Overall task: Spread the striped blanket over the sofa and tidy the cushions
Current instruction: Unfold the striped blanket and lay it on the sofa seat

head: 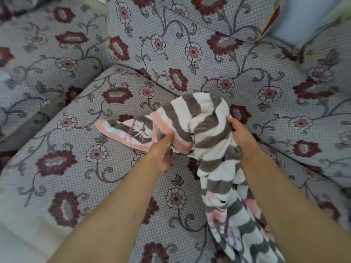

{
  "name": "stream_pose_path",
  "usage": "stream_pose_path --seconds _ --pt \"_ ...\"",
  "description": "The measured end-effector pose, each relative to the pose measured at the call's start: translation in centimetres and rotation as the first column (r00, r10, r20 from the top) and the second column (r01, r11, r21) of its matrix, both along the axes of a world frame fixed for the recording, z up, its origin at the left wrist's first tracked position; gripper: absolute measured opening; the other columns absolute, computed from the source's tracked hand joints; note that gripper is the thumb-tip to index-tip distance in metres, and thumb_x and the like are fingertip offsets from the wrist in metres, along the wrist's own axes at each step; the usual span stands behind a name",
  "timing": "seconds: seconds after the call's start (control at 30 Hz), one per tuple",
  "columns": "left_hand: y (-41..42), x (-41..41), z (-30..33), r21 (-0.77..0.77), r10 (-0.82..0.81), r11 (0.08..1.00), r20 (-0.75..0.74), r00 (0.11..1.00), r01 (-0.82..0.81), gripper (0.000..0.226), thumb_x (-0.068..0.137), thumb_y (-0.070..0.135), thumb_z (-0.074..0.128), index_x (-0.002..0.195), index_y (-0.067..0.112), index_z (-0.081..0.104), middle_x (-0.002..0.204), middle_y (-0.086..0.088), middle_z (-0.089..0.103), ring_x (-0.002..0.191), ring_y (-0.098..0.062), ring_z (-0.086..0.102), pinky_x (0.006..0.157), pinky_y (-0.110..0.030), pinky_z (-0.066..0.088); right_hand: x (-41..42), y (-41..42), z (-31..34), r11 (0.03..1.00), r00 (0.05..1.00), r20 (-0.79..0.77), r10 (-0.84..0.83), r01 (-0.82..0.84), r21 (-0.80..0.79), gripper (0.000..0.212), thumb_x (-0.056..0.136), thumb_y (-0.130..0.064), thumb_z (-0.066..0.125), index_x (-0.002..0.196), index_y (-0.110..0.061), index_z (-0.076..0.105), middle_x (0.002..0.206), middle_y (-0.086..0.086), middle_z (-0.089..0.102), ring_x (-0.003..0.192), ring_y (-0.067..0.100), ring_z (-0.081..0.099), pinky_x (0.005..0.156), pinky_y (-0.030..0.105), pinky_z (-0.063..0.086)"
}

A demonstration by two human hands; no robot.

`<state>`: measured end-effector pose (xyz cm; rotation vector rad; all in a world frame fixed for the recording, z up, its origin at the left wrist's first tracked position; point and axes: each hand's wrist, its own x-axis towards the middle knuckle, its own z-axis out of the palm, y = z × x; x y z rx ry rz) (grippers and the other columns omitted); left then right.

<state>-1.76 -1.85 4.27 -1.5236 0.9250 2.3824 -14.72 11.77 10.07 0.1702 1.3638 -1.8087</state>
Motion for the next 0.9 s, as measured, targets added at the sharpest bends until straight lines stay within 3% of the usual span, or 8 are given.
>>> stream_pose_path --seconds 0.13,0.2,0.3,0.43,0.57,0.73,0.8,0.9 --pt "-0.2 -1.8 0.5 -0.092 0.157 0.982 -0.112 0.981 -0.167 0.044 0.086 0.024 0.065 0.126 0.008 0.056 0.110 -0.009 0.069 0.094 -0.023 0.066 0.085 -0.039 0.054 -0.7 1.2 -0.4 0.996 0.999 0.042 -0.027 0.023 0.088 0.051 0.099 -0.032 0.041 0.070 -0.015 0.080 0.077 0.008 0.076 0.070 0.021 0.074 0.056 0.031 0.060" --pt "-1.3 -2.9 2.2 -0.140 0.170 0.972 -0.131 0.977 -0.188 0.037 0.087 0.020 0.063 0.121 0.006 0.058 0.108 -0.014 0.070 0.095 -0.026 0.068 0.084 -0.042 0.056 -1.2 1.6 -0.3 0.980 0.998 0.020 -0.059 0.054 0.190 0.035 0.096 -0.033 0.049 0.091 -0.012 0.077 0.090 0.011 0.076 0.081 0.025 0.074 0.071 0.037 0.061" --pt "-4.8 -3.9 5.7 -0.203 0.241 0.939 -0.184 0.953 -0.277 0.022 0.092 0.018 0.055 0.108 0.004 0.060 0.092 -0.015 0.073 0.087 -0.026 0.071 0.081 -0.044 0.058 -1.7 1.4 -0.3 0.913 0.972 -0.234 -0.006 0.101 0.395 0.037 0.093 -0.029 0.059 0.125 -0.012 0.054 0.119 0.013 0.066 0.092 0.022 0.068 0.077 0.035 0.058" --pt "-9.8 -4.1 10.9 -0.252 0.295 0.897 -0.273 0.916 -0.364 0.020 0.091 0.017 0.054 0.104 0.005 0.063 0.090 -0.011 0.074 0.083 -0.024 0.071 0.071 -0.036 0.058 0.1 0.1 -0.4 0.762 0.697 -0.618 0.365 0.158 0.628 0.072 0.077 -0.029 0.075 0.136 -0.023 0.033 0.135 0.004 0.042 0.120 0.021 0.048 0.101 0.044 0.044" --pt "-11.8 -3.4 15.3 -0.226 0.251 0.914 -0.342 0.906 -0.339 0.022 0.092 0.014 0.049 0.111 0.007 0.058 0.104 -0.010 0.068 0.097 -0.023 0.067 0.089 -0.042 0.056 5.5 -4.1 -0.5 0.668 0.426 -0.597 0.679 -0.023 0.744 0.082 0.069 -0.042 0.076 0.136 -0.026 0.033 0.142 0.000 0.031 0.132 0.024 0.031 0.109 0.051 0.032" --pt "-12.7 -2.2 18.8 -0.095 0.299 0.924 -0.427 0.853 -0.371 0.020 0.094 0.004 0.039 0.074 0.010 0.040 0.061 -0.001 0.038 0.052 -0.007 0.039 0.067 -0.018 0.041 10.9 -10.4 1.1 0.696 0.211 -0.823 0.527 0.449 0.560 0.071 0.064 -0.040 0.078 0.120 -0.015 0.043 0.124 0.006 0.046 0.116 0.027 0.045 0.091 0.043 0.040" --pt "-13.2 -1.6 19.4 -0.059 0.313 0.924 -0.454 0.834 -0.379 0.024 0.094 0.003 0.037 0.071 0.009 0.038 0.048 0.001 0.036 0.038 -0.004 0.036 0.050 -0.011 0.039 10.8 -12.1 1.6 0.698 0.231 -0.818 0.526 0.433 0.571 0.054 0.073 -0.033 0.074 0.115 -0.011 0.049 0.112 0.007 0.054 0.105 0.028 0.053 0.084 0.041 0.045" --pt "-15.0 -0.5 19.0 -0.084 0.349 0.898 -0.462 0.815 -0.433 0.014 0.094 0.003 0.038 0.082 0.007 0.043 0.055 -0.002 0.043 0.042 -0.008 0.044 0.045 -0.017 0.048 8.6 -13.0 2.0 0.731 0.513 -0.683 0.521 0.146 0.667 0.018 0.088 -0.019 0.060 0.102 -0.007 0.062 0.090 0.007 0.066 0.086 0.026 0.063 0.070 0.033 0.048"
